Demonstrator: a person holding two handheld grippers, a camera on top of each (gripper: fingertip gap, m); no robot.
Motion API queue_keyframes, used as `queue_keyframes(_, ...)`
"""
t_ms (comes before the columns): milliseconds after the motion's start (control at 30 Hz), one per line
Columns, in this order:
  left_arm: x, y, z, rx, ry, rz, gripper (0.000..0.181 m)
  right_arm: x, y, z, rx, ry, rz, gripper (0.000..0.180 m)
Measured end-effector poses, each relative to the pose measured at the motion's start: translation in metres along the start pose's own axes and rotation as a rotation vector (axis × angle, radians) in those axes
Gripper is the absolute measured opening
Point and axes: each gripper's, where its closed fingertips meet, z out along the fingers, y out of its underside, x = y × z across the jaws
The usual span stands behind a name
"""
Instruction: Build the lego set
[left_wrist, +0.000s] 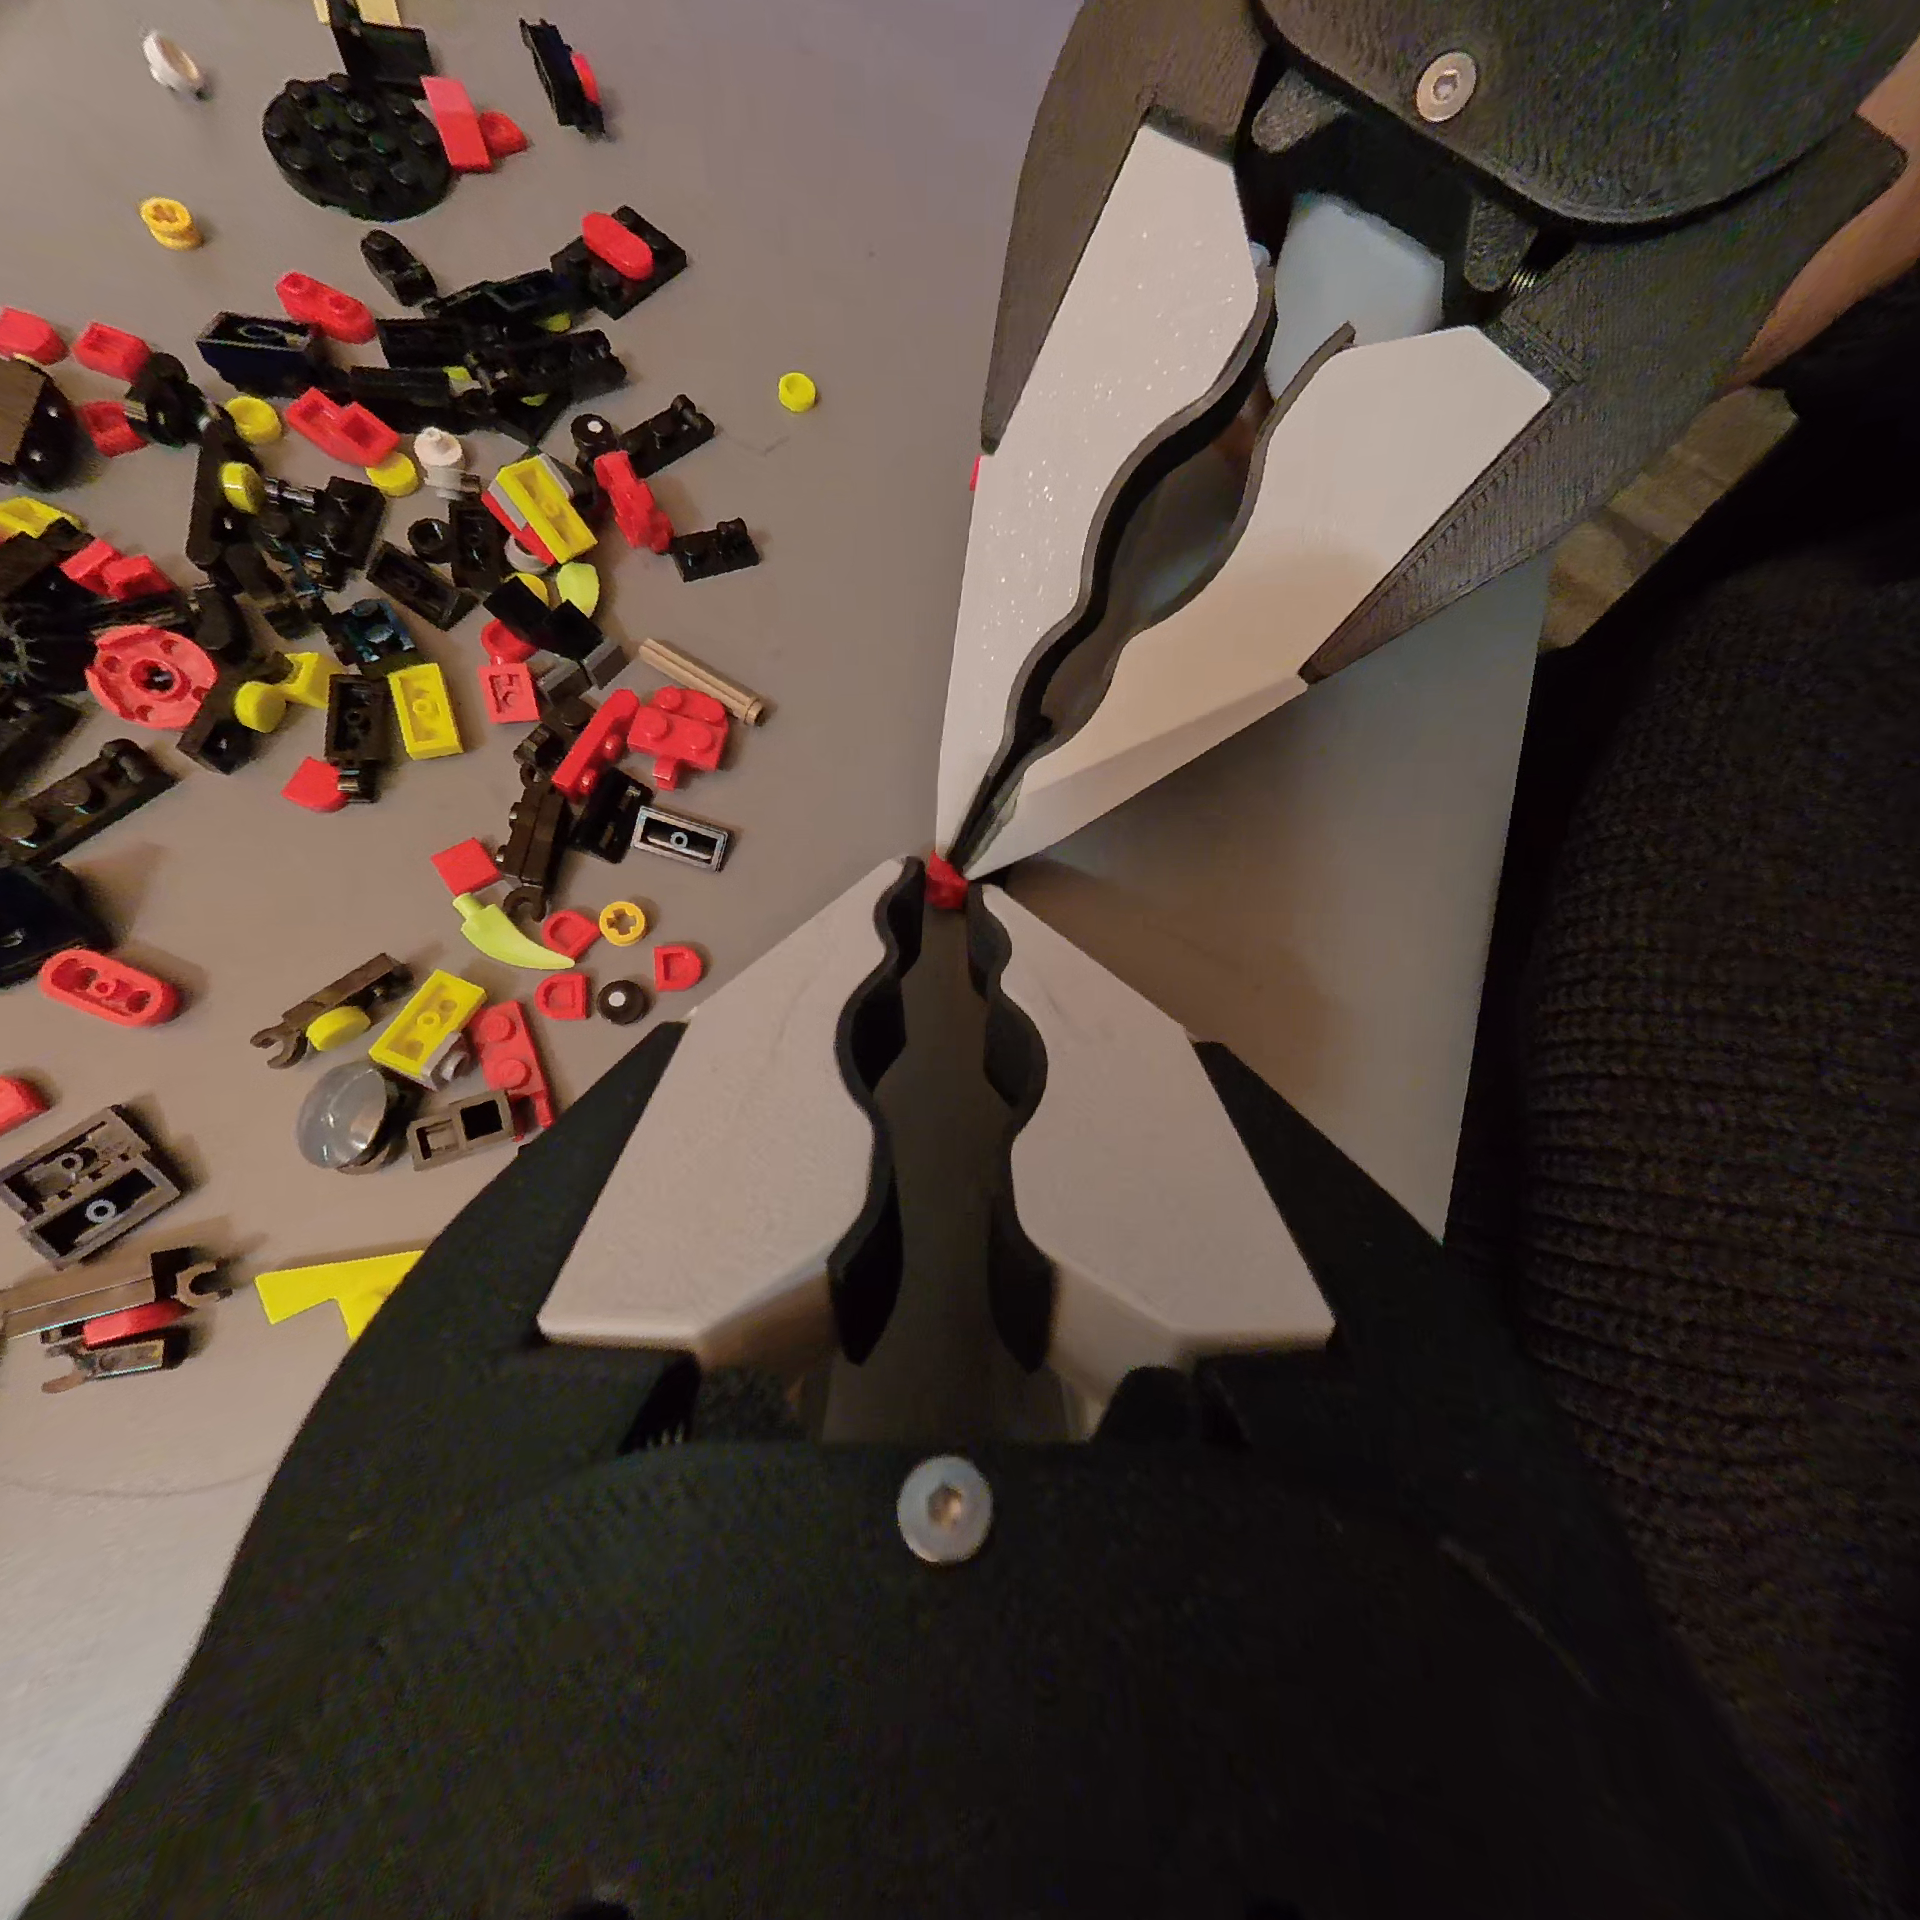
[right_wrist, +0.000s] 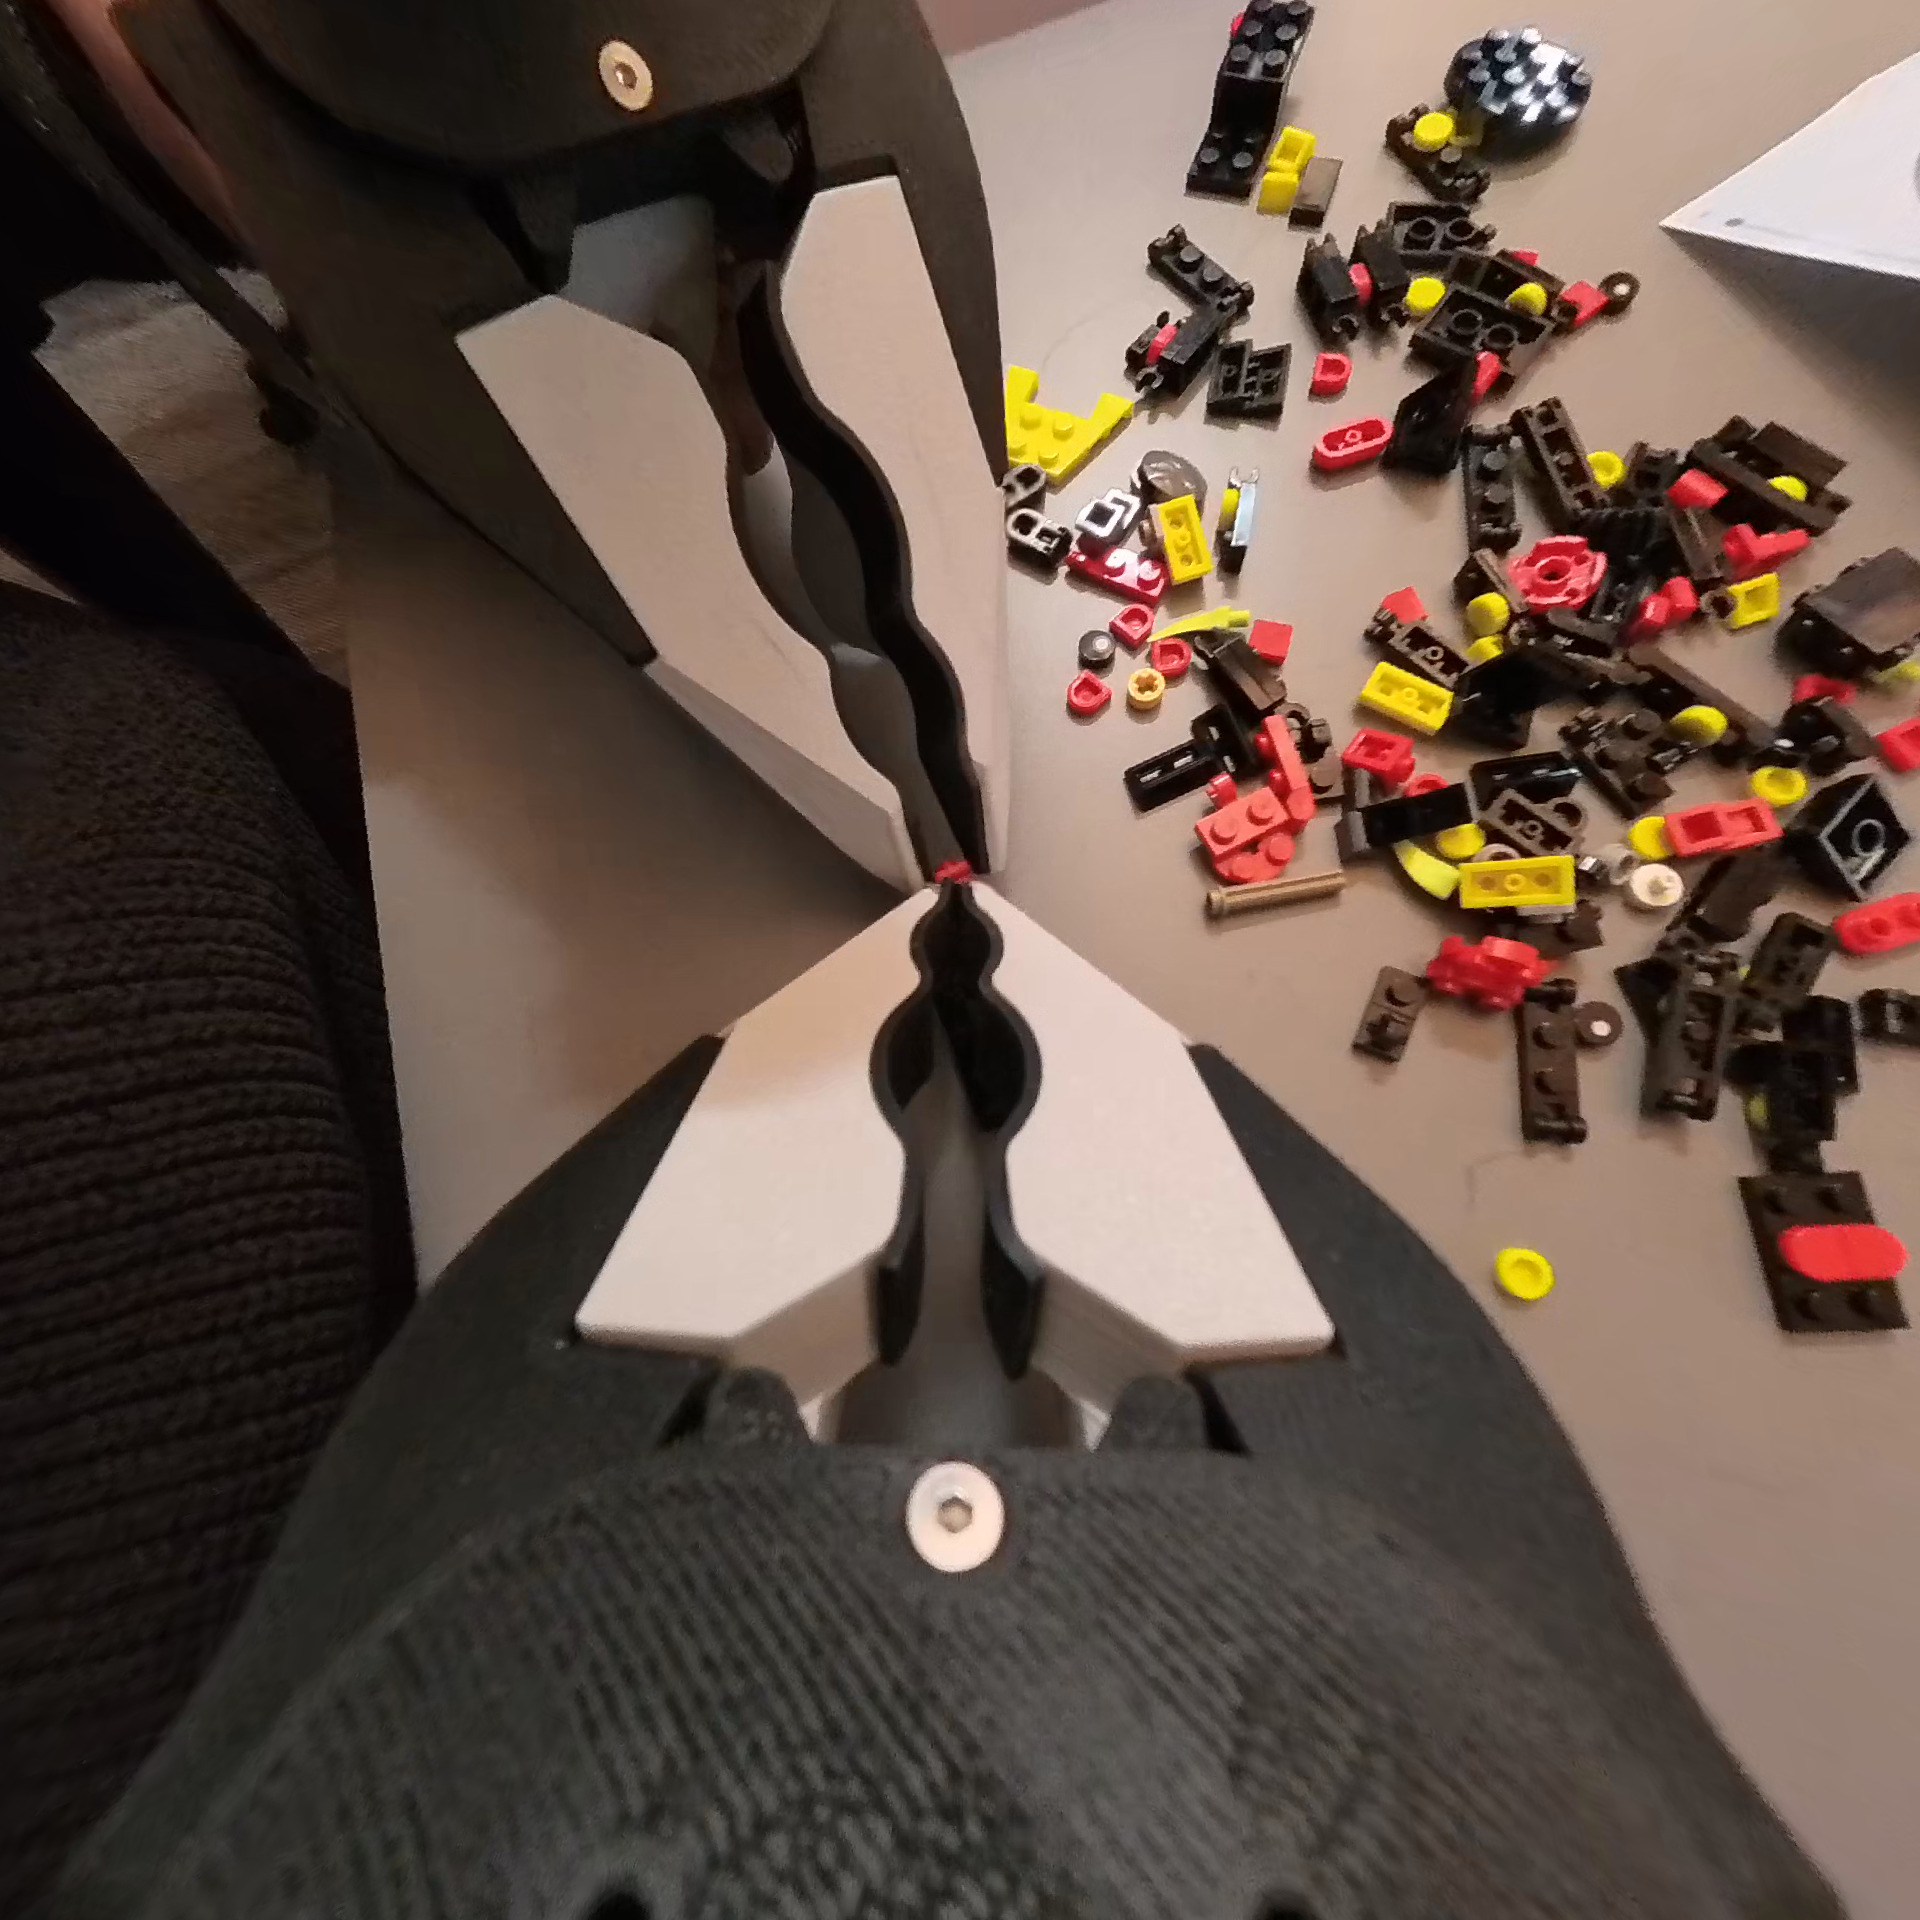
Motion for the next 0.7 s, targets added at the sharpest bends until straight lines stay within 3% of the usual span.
queue_keyframes(700,-0.0004,0.0032,-0.0023,-0.03,0.01,-0.031,0.004,-0.0015,0.0031,0.0032,-0.095,0.0,0.011,0.0)
